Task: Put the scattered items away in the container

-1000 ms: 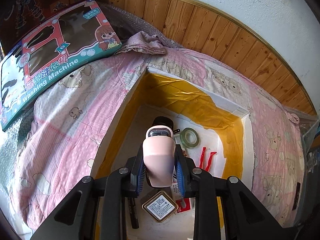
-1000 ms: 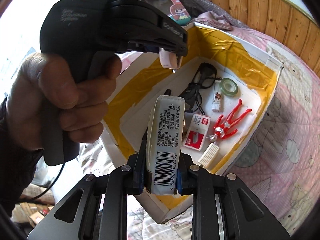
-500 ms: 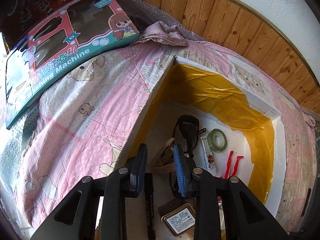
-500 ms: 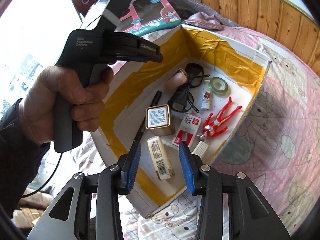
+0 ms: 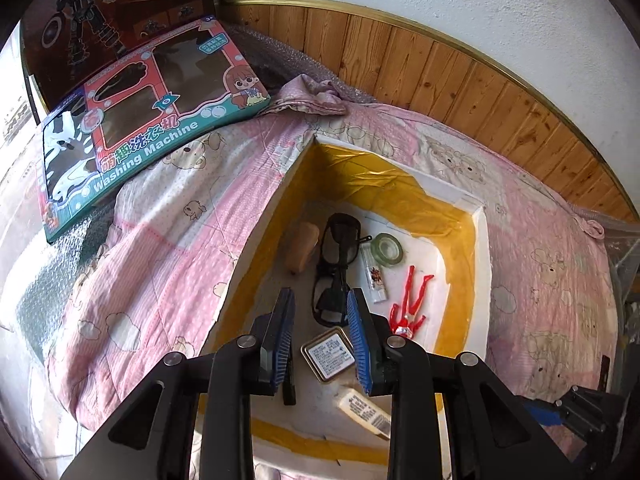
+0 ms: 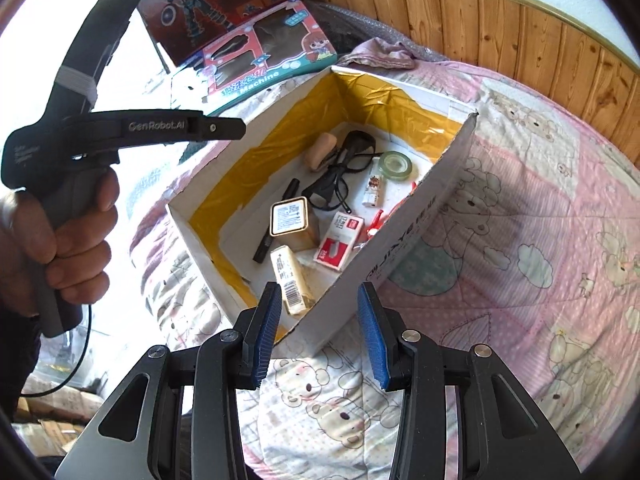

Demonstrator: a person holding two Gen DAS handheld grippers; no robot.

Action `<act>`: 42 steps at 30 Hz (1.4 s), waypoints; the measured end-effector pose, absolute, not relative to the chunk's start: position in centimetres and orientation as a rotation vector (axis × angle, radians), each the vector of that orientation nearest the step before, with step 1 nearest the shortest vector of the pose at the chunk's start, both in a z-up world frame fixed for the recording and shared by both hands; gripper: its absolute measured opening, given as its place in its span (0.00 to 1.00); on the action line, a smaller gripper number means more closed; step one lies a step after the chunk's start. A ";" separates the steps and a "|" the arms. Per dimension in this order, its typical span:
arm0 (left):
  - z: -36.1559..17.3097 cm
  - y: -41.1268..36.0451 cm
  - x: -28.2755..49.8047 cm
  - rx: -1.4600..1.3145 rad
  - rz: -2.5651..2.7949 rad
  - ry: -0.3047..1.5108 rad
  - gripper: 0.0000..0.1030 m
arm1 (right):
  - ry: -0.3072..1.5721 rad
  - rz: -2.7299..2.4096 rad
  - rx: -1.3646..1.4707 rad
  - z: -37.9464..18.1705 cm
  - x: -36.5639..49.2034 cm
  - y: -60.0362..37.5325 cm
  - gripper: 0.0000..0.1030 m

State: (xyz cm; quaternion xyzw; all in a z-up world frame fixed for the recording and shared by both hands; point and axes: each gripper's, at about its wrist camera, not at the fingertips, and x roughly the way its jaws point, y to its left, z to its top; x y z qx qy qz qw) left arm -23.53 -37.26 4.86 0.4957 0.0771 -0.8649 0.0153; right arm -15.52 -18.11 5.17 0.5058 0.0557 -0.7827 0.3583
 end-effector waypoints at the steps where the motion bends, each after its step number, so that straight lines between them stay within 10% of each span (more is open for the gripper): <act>1: 5.1 -36.7 -22.9 1.547 -2.695 0.222 0.28 | 0.145 -2.024 1.300 5.3 -15.3 -17.9 0.41; 42: 9.6 -33.8 -11.7 1.525 -2.676 0.233 0.42 | 0.494 -2.030 1.268 10.0 -14.2 -22.0 0.49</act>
